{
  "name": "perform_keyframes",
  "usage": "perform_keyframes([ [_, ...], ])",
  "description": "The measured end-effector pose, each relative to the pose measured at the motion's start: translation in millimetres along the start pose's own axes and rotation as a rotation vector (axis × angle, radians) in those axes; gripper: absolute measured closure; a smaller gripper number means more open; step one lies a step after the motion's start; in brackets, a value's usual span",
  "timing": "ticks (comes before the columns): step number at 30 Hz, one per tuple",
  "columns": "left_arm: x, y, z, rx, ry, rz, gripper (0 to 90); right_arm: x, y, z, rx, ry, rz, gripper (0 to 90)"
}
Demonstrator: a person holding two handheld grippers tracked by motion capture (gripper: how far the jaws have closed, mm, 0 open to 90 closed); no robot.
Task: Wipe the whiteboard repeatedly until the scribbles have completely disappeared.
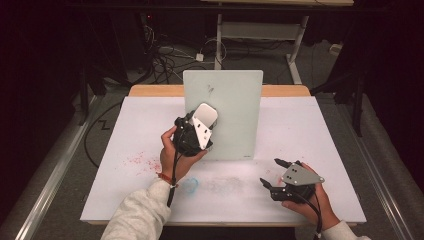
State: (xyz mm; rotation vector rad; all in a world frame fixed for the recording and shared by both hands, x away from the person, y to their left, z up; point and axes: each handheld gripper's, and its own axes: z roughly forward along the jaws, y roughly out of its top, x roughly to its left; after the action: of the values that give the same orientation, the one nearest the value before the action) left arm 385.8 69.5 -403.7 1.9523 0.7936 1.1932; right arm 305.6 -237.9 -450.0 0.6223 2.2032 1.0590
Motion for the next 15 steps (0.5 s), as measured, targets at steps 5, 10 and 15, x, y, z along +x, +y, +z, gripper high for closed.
perform_keyframes([
  [5,8.6,15.3,0.9,-0.013,0.005,-0.025,27.9,-0.4,-0.3,-0.2,-0.001,-0.002,0.002,24.9],
  [10,20.7,32.9,1.8,-0.031,0.020,-0.026,27.9,-0.6,-0.3,-0.6,-0.002,-0.001,0.001,24.9],
  [15,33.6,50.9,1.7,-0.046,0.034,-0.043,27.9,0.7,1.4,-2.4,-0.008,-0.001,0.003,24.9],
])
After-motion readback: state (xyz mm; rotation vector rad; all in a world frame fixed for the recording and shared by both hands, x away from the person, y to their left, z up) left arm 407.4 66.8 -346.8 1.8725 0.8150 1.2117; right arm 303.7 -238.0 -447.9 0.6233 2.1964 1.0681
